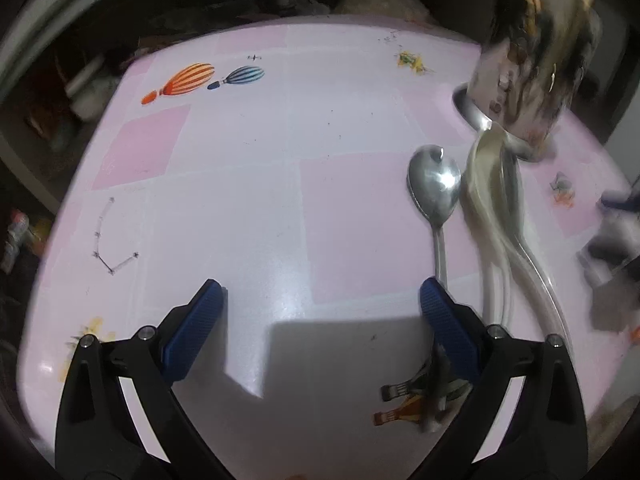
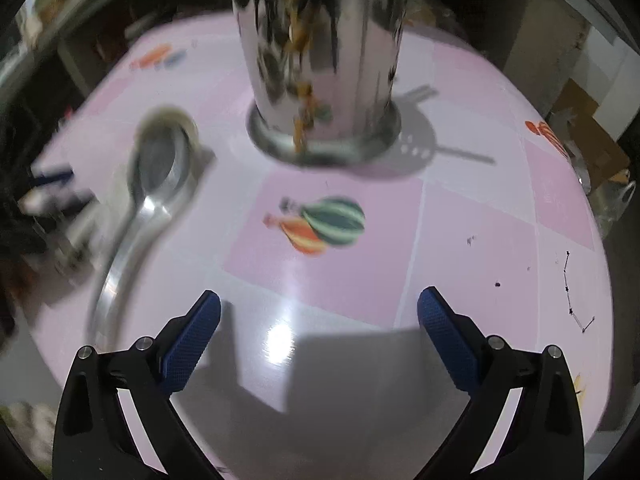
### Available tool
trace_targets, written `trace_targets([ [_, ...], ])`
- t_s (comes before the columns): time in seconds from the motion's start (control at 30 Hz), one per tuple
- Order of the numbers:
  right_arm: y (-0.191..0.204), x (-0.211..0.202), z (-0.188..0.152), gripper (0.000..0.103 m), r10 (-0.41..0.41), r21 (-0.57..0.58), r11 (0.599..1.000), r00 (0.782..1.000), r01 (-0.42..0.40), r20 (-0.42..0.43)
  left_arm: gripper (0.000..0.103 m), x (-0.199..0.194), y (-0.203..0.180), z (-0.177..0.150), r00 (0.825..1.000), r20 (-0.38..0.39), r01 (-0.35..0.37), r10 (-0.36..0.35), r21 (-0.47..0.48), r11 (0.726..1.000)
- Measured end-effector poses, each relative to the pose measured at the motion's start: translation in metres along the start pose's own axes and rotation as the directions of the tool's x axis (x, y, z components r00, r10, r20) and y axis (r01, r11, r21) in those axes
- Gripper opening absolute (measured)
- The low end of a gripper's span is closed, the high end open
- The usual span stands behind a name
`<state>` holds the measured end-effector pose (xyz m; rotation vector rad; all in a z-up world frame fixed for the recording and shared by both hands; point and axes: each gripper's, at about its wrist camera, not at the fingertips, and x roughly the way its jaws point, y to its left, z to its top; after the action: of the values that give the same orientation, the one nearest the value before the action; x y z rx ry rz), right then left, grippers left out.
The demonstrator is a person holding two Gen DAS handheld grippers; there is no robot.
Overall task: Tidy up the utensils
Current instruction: 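Move the open right tool around to the steel spoon's handle, then lower the right tool and close it on the steel spoon handle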
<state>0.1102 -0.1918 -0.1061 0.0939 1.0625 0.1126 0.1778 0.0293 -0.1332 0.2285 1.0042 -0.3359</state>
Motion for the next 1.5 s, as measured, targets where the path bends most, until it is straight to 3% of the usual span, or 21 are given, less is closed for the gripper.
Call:
trace_targets([
  [0.1,0.032,-0.01,0.01,0.097,0.094,-0.052,0.994,0.994,-0.091,0.056,0.096,-0.002,0.003,0.001,1.0,0.006,0.009,-0.009,-0.012,1.0],
  [0.2,0.07,0.003,0.017,0.097,0.121,-0.151,0.982,0.992,-0.116,0.022,0.096,-0.004,0.002,0.0,1.0,0.014,0.01,-0.01,-0.013,1.0],
  [0.37,0.1,0.032,0.017,0.093,0.011,-0.267,0.964,0.999,-0.019,-0.033,0.096,-0.004,0.0,0.0,1.0,0.014,0.009,-0.009,-0.014,1.0],
  [0.47,0.092,0.037,0.012,0.088,-0.048,-0.26,0.965,0.998,0.035,-0.046,0.096,-0.004,0.001,0.001,1.0,0.013,0.01,-0.009,-0.013,1.0],
  [0.7,0.043,0.025,-0.001,0.079,-0.04,-0.142,0.989,0.997,0.03,-0.067,0.096,-0.003,0.001,0.001,1.0,0.013,0.009,-0.009,-0.012,1.0],
  [0.87,0.018,0.016,-0.008,0.055,-0.058,-0.088,0.995,0.996,0.052,-0.064,0.096,-0.003,0.001,0.002,1.0,0.013,0.009,-0.009,-0.012,1.0],
  [1.1,-0.015,-0.004,-0.026,0.049,-0.054,-0.027,0.998,0.994,0.052,-0.096,0.096,-0.002,0.002,0.002,1.0,0.013,0.01,-0.01,-0.012,1.0],
  [1.23,-0.031,-0.022,-0.037,0.049,0.004,-0.004,1.0,0.995,-0.004,-0.1,0.096,-0.002,0.001,0.001,1.0,0.014,0.01,-0.01,-0.012,1.0],
  [1.3,-0.036,-0.037,-0.039,0.049,0.045,-0.018,0.999,0.998,-0.046,-0.054,0.096,-0.002,0.001,0.001,1.0,0.015,0.01,-0.009,-0.012,1.0],
  [1.5,-0.018,-0.036,-0.019,0.049,0.154,-0.098,0.983,0.988,-0.154,-0.001,0.096,-0.003,0.001,0.001,1.0,0.015,0.009,-0.008,-0.012,1.0],
])
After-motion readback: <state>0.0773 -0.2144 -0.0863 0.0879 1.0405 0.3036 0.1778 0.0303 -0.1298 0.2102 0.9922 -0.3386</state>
